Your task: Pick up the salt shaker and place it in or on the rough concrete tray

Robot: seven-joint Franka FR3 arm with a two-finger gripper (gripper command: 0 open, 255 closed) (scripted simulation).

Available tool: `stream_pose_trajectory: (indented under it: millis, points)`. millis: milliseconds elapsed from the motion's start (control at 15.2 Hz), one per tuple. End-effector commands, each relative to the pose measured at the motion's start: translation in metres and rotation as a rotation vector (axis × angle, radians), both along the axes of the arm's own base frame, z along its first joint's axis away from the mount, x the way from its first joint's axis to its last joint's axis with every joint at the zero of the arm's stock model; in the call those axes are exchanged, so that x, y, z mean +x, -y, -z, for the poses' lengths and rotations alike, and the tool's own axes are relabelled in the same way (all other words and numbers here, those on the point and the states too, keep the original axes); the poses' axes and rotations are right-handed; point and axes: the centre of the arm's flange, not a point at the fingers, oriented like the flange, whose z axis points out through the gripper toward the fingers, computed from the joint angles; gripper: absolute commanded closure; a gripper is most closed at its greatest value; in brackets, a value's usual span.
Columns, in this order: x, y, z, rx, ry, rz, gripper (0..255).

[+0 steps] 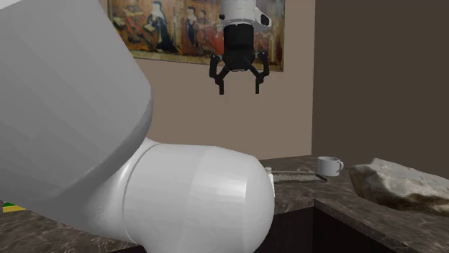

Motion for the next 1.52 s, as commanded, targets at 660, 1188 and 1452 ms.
stream_pose_trajectory:
  millis: [660, 1188, 1452]
  points:
    - [0.072, 0.031, 0.103, -0.004, 0.038, -0.072, 0]
    - [0.134, 0.051, 0.184, -0.007, 0.068, -0.13, 0]
    - [0.166, 0.061, 0.224, -0.009, 0.083, -0.158, 0]
